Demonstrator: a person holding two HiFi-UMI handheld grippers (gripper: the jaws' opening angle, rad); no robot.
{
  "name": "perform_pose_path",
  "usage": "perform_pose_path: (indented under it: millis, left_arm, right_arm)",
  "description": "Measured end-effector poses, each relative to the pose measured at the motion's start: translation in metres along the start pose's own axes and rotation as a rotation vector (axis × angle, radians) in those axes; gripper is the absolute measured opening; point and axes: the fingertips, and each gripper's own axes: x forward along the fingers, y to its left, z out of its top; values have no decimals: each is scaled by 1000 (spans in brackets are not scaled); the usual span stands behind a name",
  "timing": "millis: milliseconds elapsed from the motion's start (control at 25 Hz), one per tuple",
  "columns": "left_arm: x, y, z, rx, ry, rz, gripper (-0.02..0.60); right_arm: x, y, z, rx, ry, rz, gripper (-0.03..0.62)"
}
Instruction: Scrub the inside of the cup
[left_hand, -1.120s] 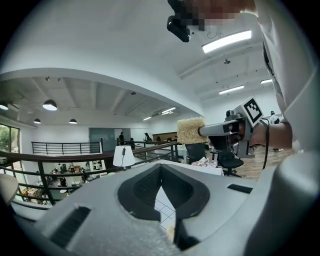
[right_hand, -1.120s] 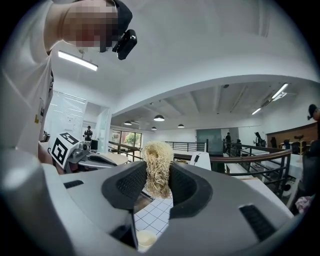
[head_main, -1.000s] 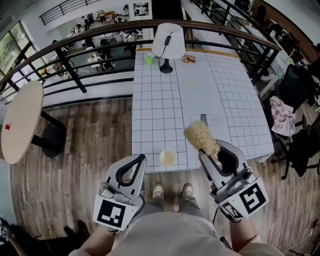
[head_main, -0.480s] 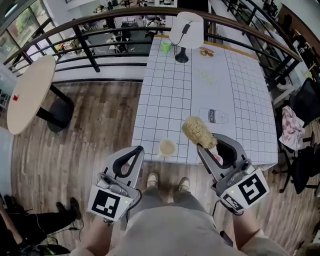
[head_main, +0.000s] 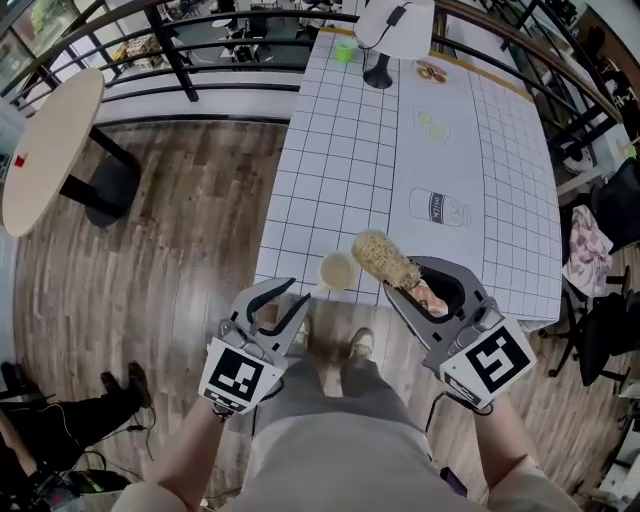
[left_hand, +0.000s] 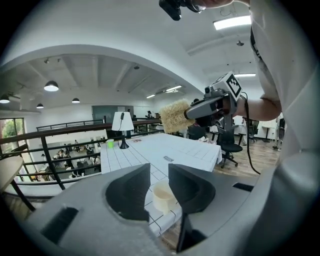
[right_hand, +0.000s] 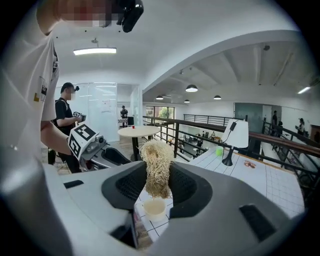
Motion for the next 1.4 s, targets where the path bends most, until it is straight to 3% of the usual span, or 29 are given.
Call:
perform_pose_path:
  millis: [360,480,720,1000,1240,1400]
  left_arm:
    - [49,-6,-92,55,119,-14,129]
    - [67,-10,-110,80,139,-55,129]
    - [91,-24,-146,51,184,-128,129]
    - [98,-23,-156,-1,118,-129,66]
    - [98,-23,-155,-19,98,-124,64]
    - [98,-24,-156,-18,94,-122,63]
  right_arm:
    - [44,3,-64,19,131,99,127]
    - [58,0,-82,17,178,112,127]
    - [72,-5,-110,50,233,133,127]
    - [81,-4,-132,87,266,181,127]
    - [87,4,-147,-17,410,264,127]
    - [100,10,-158,-158,536,330,127]
